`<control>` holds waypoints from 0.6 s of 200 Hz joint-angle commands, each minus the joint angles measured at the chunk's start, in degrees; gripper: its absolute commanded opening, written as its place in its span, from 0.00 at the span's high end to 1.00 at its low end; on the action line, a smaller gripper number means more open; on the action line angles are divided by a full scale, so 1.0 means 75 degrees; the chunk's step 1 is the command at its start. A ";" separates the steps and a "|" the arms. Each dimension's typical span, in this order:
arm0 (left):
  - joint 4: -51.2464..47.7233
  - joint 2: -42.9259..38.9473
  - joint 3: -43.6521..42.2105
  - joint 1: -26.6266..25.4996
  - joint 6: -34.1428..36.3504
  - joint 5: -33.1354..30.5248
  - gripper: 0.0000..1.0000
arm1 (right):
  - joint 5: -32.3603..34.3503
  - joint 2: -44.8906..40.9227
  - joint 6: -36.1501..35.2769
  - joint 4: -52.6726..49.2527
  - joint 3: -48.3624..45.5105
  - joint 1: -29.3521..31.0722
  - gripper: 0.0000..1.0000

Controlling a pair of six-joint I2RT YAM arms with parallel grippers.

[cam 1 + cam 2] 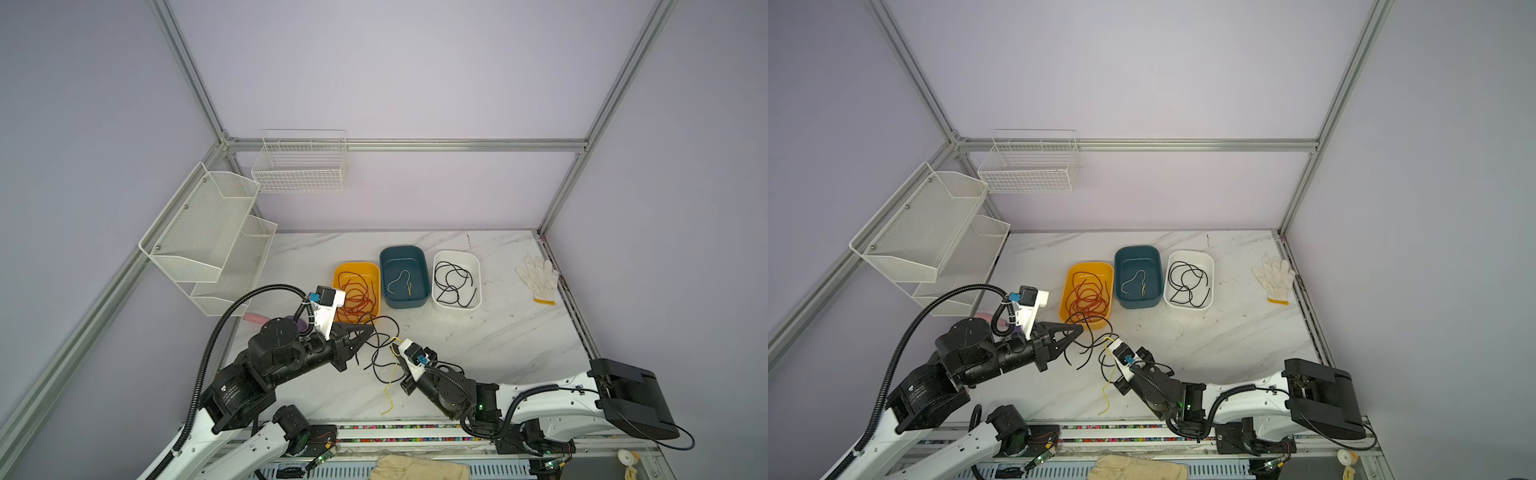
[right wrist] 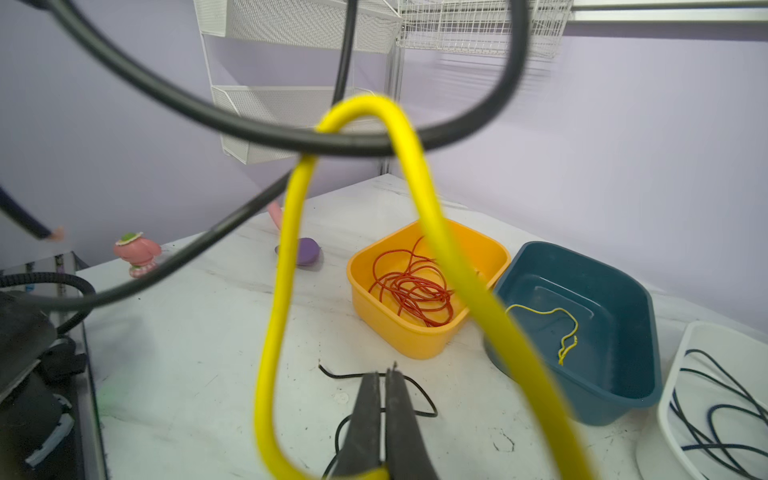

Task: Untangle the cables
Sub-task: 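Grasp the yellow wire in the tangle with the right gripper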

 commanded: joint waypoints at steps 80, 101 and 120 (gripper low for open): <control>-0.0477 -0.0018 0.2723 0.0030 0.0633 -0.1051 1.00 | -0.0722 0.0397 0.2627 -0.1660 -0.0186 0.0051 1.00; -0.0656 0.0021 0.3008 0.0025 0.0890 -0.1303 1.00 | -0.1154 0.0432 0.3174 -0.2599 0.0064 0.0051 1.00; -0.0901 0.0180 0.3248 0.0026 0.1103 -0.1375 1.00 | -0.1225 0.0432 0.3746 -0.3748 0.0374 0.0051 1.00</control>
